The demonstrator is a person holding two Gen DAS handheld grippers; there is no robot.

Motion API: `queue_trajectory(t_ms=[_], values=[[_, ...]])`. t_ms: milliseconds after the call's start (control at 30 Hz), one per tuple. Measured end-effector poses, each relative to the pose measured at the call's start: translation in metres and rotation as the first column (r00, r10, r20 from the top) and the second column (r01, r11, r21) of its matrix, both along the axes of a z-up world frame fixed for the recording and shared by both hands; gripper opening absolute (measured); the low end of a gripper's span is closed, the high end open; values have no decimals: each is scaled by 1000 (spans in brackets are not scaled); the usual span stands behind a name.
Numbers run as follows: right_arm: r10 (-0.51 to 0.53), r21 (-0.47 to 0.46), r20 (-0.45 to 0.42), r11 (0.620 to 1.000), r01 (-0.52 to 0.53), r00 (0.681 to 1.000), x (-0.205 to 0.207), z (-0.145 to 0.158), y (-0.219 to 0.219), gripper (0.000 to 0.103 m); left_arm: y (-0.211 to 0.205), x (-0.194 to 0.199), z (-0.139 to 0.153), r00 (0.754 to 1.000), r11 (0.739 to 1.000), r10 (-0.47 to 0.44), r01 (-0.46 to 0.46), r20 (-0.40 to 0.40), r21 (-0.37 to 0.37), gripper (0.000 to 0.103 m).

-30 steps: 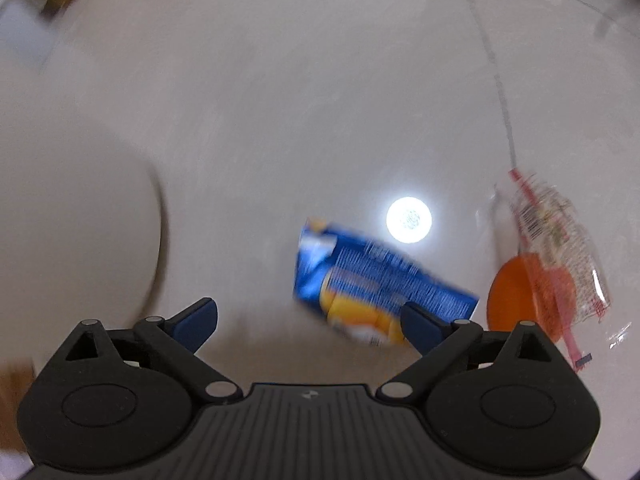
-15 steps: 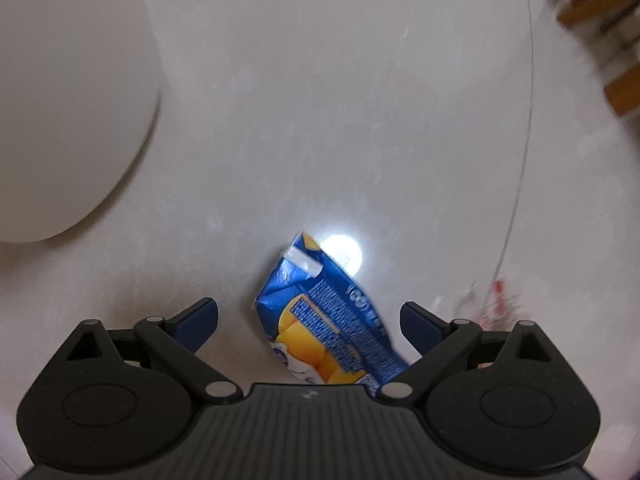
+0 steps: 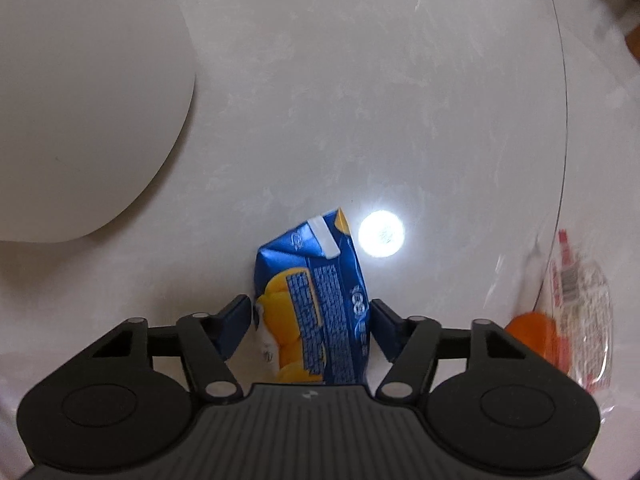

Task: Organize objects
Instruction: 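Grasp the blue juice carton with the right gripper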

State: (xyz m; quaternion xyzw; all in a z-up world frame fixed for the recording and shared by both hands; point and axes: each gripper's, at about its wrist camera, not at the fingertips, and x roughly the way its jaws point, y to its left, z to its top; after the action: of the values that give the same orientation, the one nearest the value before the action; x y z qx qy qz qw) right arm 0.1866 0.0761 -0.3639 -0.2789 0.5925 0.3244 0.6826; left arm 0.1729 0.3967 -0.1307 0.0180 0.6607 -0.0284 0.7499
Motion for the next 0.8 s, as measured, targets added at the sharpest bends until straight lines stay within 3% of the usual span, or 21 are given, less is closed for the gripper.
queue_trajectory(t_ms=[200,333,800], values=[[-12,-22,29,1000,13,1000,-7,-8,9,67,0,0,0,1000,1000,-2,2,-1,0,4],[-74,-13,39,997,74,996,-5,-1,6,67,0,0,0,1000,1000,-3,3,0,2,4],[-245,29,7,969,244,970,-12,89,-30,66,0,-2,0,1000,1000,-5,5,1,4,4]])
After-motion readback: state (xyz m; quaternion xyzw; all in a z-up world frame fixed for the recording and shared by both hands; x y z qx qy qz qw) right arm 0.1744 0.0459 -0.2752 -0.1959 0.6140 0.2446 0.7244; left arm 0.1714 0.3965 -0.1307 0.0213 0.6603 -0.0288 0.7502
